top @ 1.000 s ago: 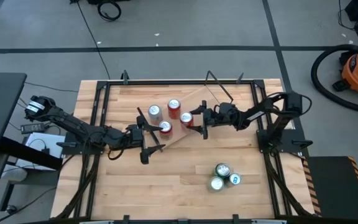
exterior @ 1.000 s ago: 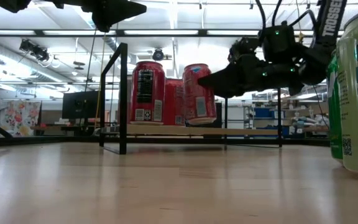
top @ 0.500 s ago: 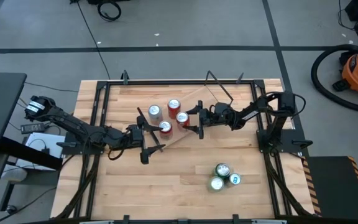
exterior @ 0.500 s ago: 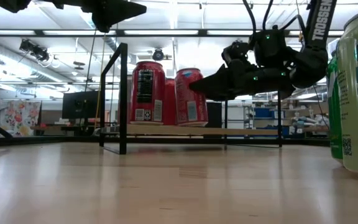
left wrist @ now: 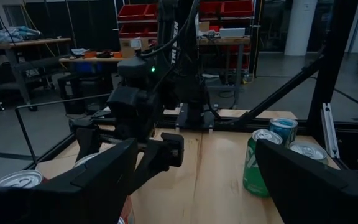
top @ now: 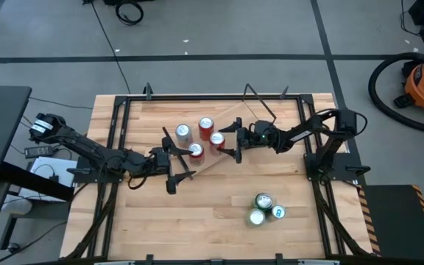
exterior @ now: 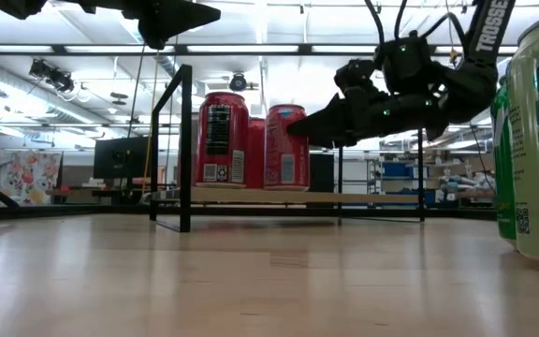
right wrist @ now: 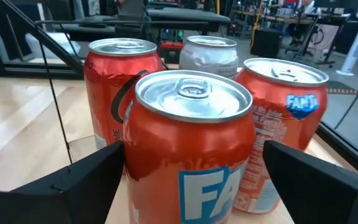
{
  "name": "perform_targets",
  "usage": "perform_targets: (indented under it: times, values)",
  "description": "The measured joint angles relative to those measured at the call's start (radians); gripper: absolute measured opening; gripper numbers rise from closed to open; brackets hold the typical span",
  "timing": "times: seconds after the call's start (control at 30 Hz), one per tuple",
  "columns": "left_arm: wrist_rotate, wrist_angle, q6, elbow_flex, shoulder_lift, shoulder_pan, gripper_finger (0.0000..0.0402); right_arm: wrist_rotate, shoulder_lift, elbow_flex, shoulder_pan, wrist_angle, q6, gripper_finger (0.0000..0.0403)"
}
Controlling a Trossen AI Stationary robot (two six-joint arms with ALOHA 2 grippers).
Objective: Place canned beverage on shelf
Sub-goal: Put the red soda can on the shelf
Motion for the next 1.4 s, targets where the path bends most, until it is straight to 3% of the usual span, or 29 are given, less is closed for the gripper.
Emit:
perform_targets:
  times: [0.23,0.6,0.97,1.4]
  values:
    - [0.0,0.0,0.0,0.0,0.0,-0.001,0.0336,0.065,-0.13,-0.001,0.001,-0.221,-0.032,0.0392]
    - [0.0,0.0,0.001,0.0,0.0,-0.001,0.0336,0.318,-0.292,-0.002,0.022,-0.44,-0.077,0.0392]
    - [0.0,0.0,0.006,0.0,0.0,-0.001,0.0336,0.165,-0.287,-0.002,0.087,-0.567,0.023,0.0392]
    - [0.0,0.0,0.001,0.0,0.0,-0.001,0.0336,0.209,-0.145,-0.002,0.078,-0.457,0.006,0.0377]
